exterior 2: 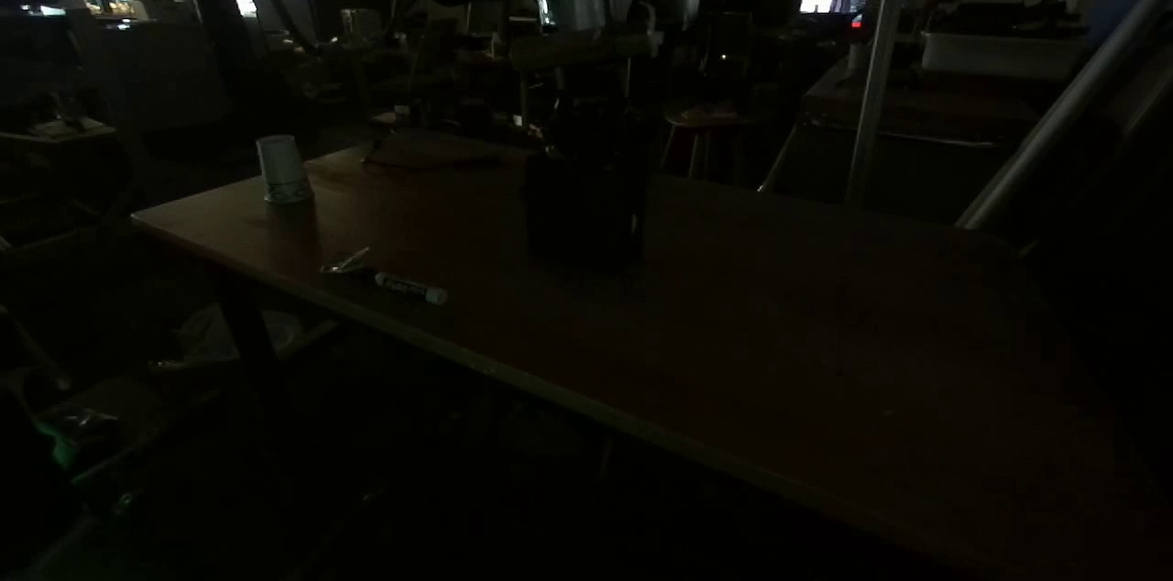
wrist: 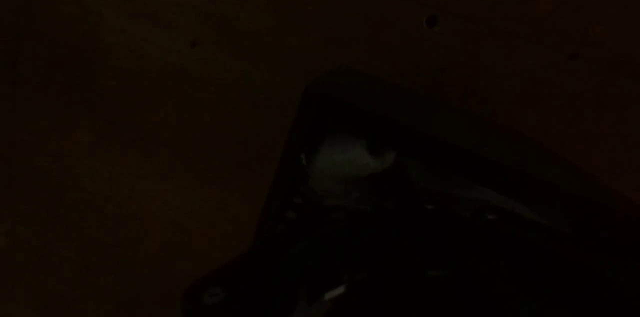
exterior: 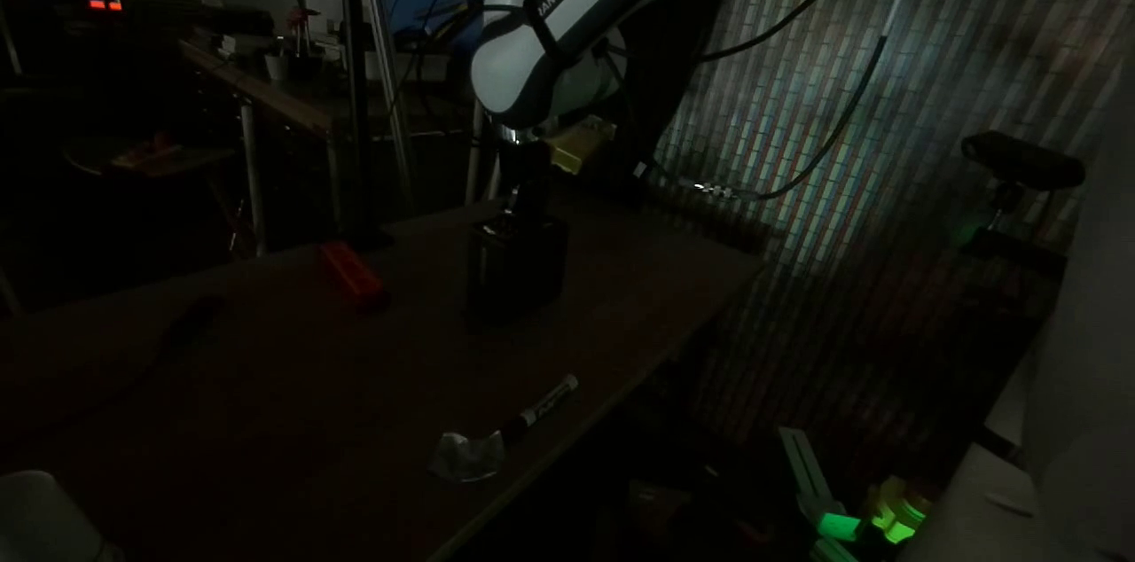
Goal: Put the white cloth inside the black object
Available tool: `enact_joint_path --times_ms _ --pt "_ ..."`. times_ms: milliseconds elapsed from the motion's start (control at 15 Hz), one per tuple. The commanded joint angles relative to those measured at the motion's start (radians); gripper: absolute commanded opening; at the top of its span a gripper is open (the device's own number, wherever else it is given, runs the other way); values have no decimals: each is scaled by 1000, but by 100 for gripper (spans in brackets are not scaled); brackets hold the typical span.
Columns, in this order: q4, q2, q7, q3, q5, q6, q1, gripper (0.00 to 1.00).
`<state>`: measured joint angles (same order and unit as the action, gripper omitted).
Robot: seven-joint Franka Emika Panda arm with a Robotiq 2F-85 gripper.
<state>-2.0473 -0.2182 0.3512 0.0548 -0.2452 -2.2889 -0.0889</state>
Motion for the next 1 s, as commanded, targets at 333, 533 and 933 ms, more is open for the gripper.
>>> enact_joint_path --times_ms 333,533,933 --pt "25 -64 29 -17 8 -28 4 0" --pt "32 -84 51 -28 44 -31 -5 0" --pt "63 -152 153 -56 211 -1 -44 0"
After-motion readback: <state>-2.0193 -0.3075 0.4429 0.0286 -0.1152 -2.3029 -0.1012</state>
